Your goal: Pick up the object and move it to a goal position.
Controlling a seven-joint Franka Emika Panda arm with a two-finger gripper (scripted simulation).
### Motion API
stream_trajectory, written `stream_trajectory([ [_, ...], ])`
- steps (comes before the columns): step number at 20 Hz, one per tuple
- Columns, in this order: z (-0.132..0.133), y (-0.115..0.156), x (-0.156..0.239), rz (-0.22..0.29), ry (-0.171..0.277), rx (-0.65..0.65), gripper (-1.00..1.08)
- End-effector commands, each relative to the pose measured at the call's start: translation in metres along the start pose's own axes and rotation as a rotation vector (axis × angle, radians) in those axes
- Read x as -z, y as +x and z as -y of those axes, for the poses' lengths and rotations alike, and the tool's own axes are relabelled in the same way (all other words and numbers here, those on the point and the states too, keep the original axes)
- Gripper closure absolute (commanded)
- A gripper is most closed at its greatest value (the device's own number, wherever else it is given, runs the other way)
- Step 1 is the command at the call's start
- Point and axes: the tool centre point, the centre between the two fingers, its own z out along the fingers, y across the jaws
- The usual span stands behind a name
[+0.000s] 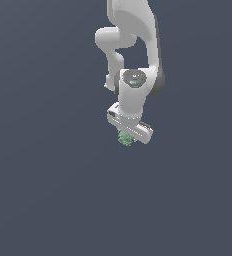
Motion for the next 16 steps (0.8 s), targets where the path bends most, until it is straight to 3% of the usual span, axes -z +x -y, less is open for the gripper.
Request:
stream_trajectory([
  [1, 0.003, -0.009, 0.024, -0.001, 0.001, 0.0, 1.08],
  [16, 0.021, -0.073, 0.193, -0.003, -0.002, -0.001, 1.08],
])
